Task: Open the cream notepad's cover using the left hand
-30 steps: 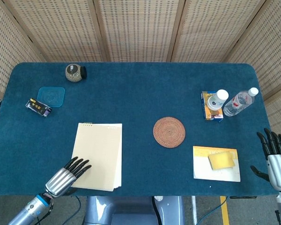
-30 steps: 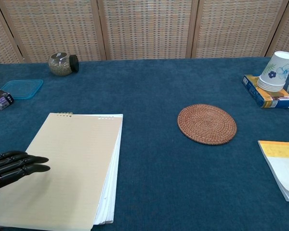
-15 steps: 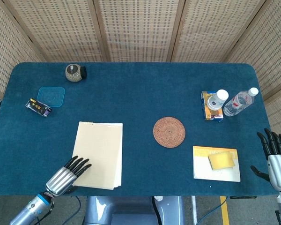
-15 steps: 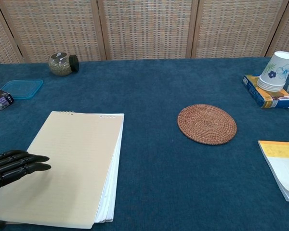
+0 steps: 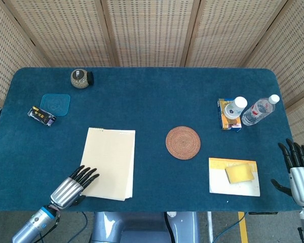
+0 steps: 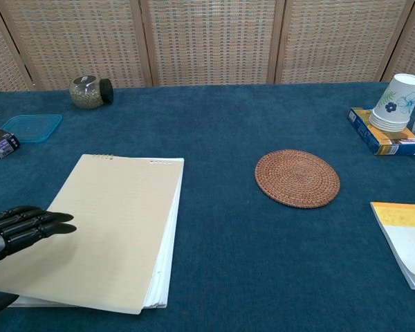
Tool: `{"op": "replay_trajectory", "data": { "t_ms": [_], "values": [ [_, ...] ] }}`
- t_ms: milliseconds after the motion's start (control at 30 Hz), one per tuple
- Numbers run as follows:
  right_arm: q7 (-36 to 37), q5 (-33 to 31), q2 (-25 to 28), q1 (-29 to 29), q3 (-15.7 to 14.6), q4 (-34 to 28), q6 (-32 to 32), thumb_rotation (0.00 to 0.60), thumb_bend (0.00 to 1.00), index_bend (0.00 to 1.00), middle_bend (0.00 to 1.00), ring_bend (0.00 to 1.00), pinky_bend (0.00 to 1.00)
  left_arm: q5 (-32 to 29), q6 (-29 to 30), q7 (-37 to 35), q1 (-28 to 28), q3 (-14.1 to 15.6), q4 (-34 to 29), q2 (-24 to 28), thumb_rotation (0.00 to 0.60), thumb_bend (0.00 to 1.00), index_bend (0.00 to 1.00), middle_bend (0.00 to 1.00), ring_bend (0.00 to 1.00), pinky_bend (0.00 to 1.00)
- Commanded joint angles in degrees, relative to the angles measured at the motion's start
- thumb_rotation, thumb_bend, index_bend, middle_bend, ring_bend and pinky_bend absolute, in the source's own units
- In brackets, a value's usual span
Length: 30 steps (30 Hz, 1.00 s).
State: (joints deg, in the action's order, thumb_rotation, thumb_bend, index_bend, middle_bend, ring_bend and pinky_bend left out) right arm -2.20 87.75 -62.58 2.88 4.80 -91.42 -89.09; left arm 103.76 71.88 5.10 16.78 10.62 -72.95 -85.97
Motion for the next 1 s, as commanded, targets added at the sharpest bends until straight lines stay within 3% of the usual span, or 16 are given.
{"op": "replay_trajectory", "data": {
  "t_ms": [33, 533, 1000],
  "values": [
    [-0.02, -0.06, -0.02, 0.03, -0.01, 0.03, 0.1, 0.6, 0.0, 0.0, 0.0, 0.0, 0.0, -0.27, 0.03, -0.05, 0.18, -0.15, -0.2, 0.15, 0.6, 0.45, 0.0, 0.0, 0.0, 0.0],
    [-0.14, -0.56, -0.14, 0.21, 0.08, 0.1, 0.61, 0.6, 0.0, 0.0, 0.0, 0.0, 0.0, -3.21, -1.7, 0.09, 3.17, -3.44, -4.93, 1.48, 0.6, 0.44, 0.0, 0.0, 0.0, 0.0],
    [0.1, -0.87, -0.12, 0.33, 0.15, 0.17, 0.9, 0.6, 0.0, 0.0, 0.0, 0.0, 0.0, -5.12, -5.72, 3.0, 4.53, -2.8, -6.27, 1.82, 0.6, 0.44, 0.0, 0.0, 0.0, 0.0]
  ]
}}
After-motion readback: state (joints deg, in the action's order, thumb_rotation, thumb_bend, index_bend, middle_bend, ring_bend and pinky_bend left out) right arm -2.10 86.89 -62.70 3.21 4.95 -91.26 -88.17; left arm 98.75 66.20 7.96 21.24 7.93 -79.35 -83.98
